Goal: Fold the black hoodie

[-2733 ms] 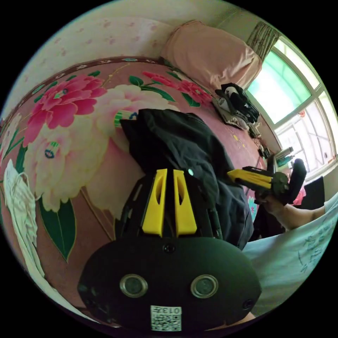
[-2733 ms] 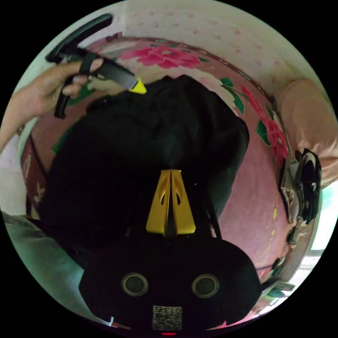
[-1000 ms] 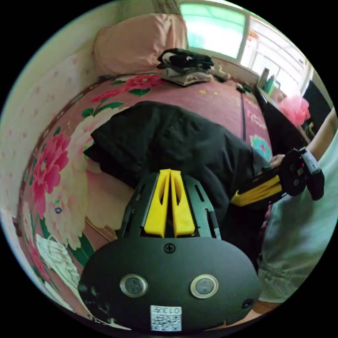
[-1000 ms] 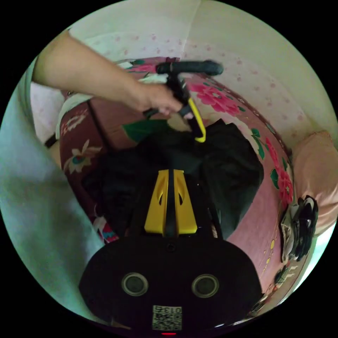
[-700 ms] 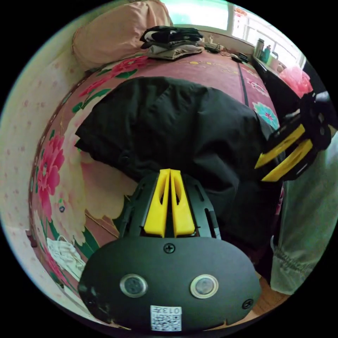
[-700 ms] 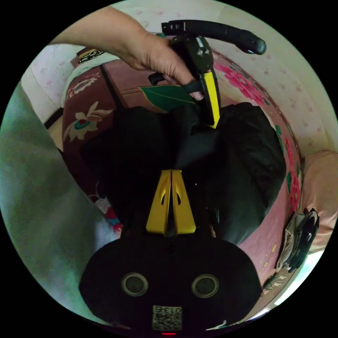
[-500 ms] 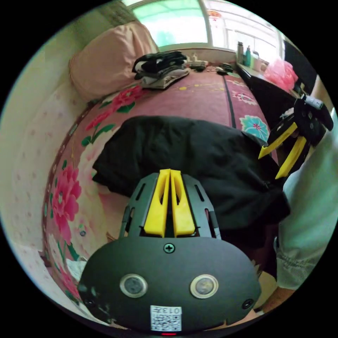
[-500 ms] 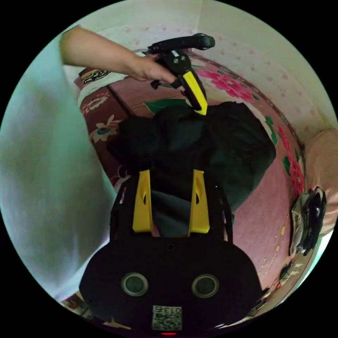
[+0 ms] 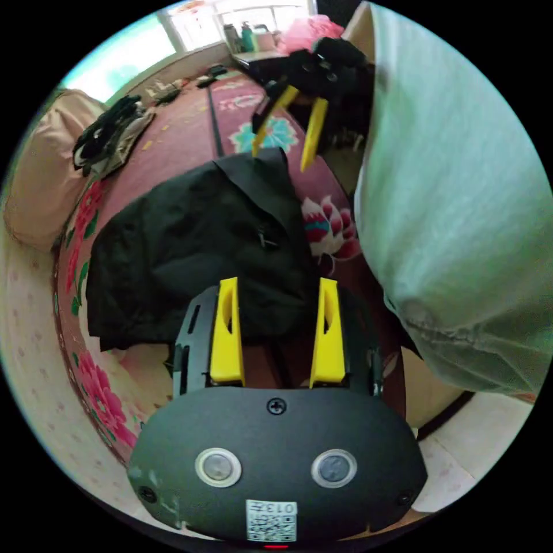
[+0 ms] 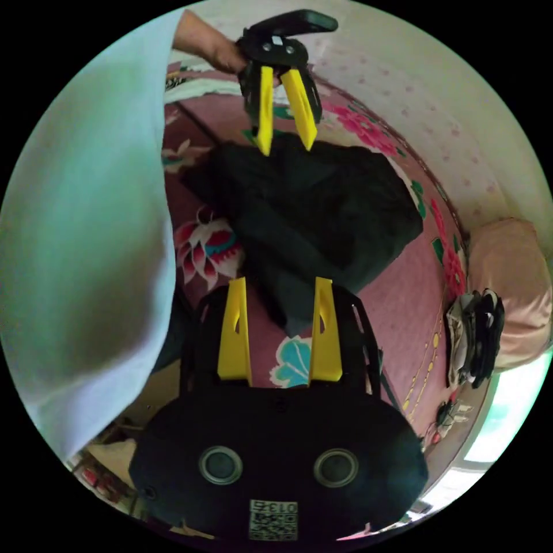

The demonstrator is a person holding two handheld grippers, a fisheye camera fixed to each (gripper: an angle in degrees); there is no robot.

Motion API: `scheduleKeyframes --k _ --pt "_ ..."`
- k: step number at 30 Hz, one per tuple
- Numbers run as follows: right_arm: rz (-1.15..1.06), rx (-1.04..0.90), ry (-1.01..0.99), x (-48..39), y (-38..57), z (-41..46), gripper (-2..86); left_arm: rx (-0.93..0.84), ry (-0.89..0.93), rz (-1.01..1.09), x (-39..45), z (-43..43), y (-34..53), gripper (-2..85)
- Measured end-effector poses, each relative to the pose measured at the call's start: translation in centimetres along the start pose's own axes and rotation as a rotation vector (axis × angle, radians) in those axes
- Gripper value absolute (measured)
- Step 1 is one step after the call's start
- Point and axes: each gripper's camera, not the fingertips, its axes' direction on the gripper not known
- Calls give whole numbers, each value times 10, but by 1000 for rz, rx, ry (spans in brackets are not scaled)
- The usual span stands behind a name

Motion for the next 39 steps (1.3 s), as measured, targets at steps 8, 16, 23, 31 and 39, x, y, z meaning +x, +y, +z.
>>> scheduleKeyframes --k 8,16,23,31,39 --pt "-131 -7 -53 16 5 92 117 -185 -14 106 9 58 -9 292" --pt "-85 -105 -154 68 -19 175 18 -130 213 -256 -112 45 1 47" --pt "71 -88 -431 127 -10 199 8 -81 500 -414 -179 12 27 24" --pt "-186 -91 -853 156 -4 203 6 -22 1004 -241 -218 -44 33 36" --pt "-160 14 -901 276 -9 260 7 102 1202 -292 -336 -75 69 53"
